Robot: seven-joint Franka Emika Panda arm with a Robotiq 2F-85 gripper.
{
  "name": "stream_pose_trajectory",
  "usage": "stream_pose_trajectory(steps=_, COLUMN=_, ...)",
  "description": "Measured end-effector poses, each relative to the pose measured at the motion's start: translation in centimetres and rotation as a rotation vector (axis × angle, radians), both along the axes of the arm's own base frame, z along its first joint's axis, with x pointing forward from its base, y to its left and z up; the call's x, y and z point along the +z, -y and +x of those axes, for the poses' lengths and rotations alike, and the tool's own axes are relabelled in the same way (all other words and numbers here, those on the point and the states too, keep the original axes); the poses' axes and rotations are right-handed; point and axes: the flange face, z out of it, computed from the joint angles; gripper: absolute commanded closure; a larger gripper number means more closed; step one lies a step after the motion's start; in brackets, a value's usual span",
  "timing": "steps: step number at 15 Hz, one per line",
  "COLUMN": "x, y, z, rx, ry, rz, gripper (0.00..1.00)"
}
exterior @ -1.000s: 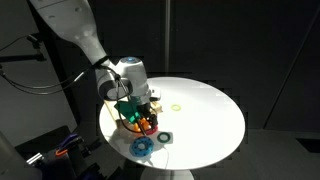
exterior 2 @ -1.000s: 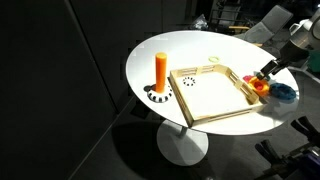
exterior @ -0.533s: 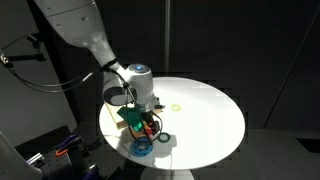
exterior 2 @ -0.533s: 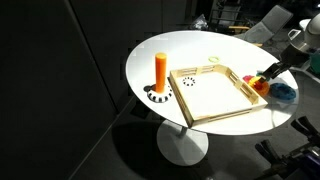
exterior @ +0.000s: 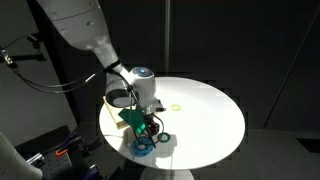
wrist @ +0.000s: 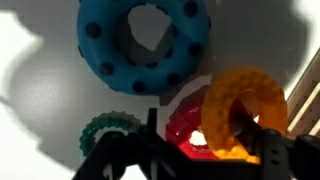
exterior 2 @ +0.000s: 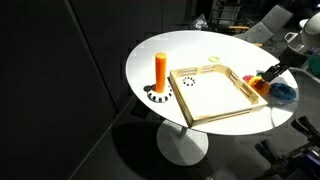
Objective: Put the yellow circle on the wooden tray
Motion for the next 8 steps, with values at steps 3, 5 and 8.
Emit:
stream_pose_trajectory(steps=3, x=0.0, y=-0.5, z=0.4, rx=0.012, ry=-0.001, rz=0.004, gripper=0.73)
stream_pose_trajectory(steps=5, x=0.4, y=-0.7, z=0.8, rx=0.018, ry=0.006, rz=0.0, gripper=0.85)
stream_pose_trajectory(steps=8, x=0.9, y=-0.9, z=1.4, rx=0.026, ry=0.012, rz=-0.007, gripper=0.95)
